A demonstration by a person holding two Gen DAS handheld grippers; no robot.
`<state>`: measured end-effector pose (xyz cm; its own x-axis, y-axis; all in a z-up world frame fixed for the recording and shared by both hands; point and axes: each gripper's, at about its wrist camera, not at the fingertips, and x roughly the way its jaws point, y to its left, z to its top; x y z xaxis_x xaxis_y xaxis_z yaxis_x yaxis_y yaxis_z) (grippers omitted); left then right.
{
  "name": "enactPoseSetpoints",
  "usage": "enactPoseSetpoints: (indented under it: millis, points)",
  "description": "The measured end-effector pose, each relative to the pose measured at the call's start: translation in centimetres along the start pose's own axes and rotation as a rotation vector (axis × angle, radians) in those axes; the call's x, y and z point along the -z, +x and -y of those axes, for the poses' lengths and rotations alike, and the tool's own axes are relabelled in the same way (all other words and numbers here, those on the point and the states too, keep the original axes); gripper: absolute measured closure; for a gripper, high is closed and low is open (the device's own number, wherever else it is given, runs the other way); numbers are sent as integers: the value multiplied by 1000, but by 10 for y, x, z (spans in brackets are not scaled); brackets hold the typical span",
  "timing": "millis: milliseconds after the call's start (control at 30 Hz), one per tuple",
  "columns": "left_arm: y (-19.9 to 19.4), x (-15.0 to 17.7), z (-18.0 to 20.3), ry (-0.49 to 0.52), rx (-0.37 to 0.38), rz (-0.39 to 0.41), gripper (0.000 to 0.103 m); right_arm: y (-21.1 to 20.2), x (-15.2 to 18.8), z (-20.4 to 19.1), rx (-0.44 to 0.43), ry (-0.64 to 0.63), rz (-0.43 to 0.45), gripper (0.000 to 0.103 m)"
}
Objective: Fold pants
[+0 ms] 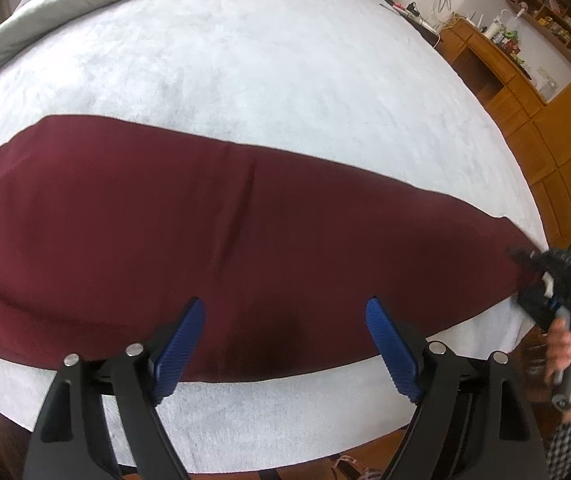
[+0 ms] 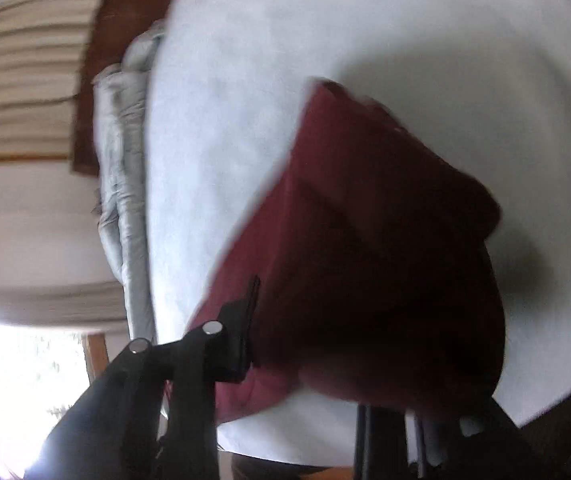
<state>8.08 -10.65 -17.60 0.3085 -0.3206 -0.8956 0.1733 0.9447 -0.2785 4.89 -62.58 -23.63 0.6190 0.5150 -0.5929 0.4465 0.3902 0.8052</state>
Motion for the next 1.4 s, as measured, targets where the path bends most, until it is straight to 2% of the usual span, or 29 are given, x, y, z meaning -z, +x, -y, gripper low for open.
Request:
enactPoseSetpoints:
  millis: [133, 200, 267, 300, 333, 400, 467, 567, 667, 767, 833, 900, 967, 1000, 1033, 1067, 1100, 1167, 1200, 1267, 1333, 1400]
  points:
    - [0, 1, -1, 5, -10, 0, 19, -34, 14, -47, -286, -272, 65, 81]
    - [2, 1, -3, -7, -5, -6, 19, -48, 28, -60, -320, -390, 76, 80]
    - [3, 0, -4, -13, -3, -11, 19, -50, 32, -55, -233, -416, 85, 65]
    - [4, 1, -4, -12, -3, -15, 19, -50, 27, -44, -149, -375, 101, 44]
    - [5, 0, -3, -9, -4, -21, 19, -49, 19, -26, -66, -291, 106, 31]
    - [6, 2, -2, -3, -4, -25, 19, -47, 8, 1, 46, -171, 99, 32]
    - [6, 3, -1, 2, -3, -24, 19, -48, 5, 19, 155, -125, 81, 32]
    - [8, 2, -1, 3, -5, -32, 19, -51, 13, 23, 221, -127, 68, 32]
    - [10, 1, 1, -2, -4, -37, 19, -50, 28, 16, 290, -187, 54, 30]
    - [10, 1, 3, 0, -4, -36, 19, -34, 33, 23, 246, -195, -14, 29]
    - [10, 2, 3, 1, -7, -36, 19, -26, 33, 26, 240, -176, -29, 27]
    - [10, 2, 0, -2, -15, -33, 19, -12, 28, 30, 221, -131, -6, 21]
    - [8, 3, -4, -12, -23, -31, 19, -19, 21, 34, 196, -96, 14, 20]
    - [8, 3, -7, -21, -30, -31, 19, -20, 16, 32, 168, -83, 37, 24]
    - [8, 3, -11, -30, -34, -29, 19, -21, 10, 30, 138, -90, 60, 45]
    - [8, 3, -15, -47, -38, -27, 19, -23, 6, 32, 133, -91, 69, 58]
    - [7, 2, -20, -64, -39, -28, 19, -17, -4, 28, 116, -79, 70, 80]
    - [6, 2, -27, -86, -45, -22, 19, -18, -13, 22, 37, -64, 71, 84]
    - [4, 1, -29, -91, -51, -17, 19, -26, -15, 11, 3, -100, 85, 86]
    - [0, 0, -35, -98, -63, -5, 19, -46, -16, -9, -18, -173, 125, 88]
    - [-5, -2, -40, -107, -71, 9, 19, -64, -19, -20, -84, -166, 150, 90]
    - [-13, -5, -43, -119, -68, 36, 19, -87, -22, -25, -106, -172, 193, 90]
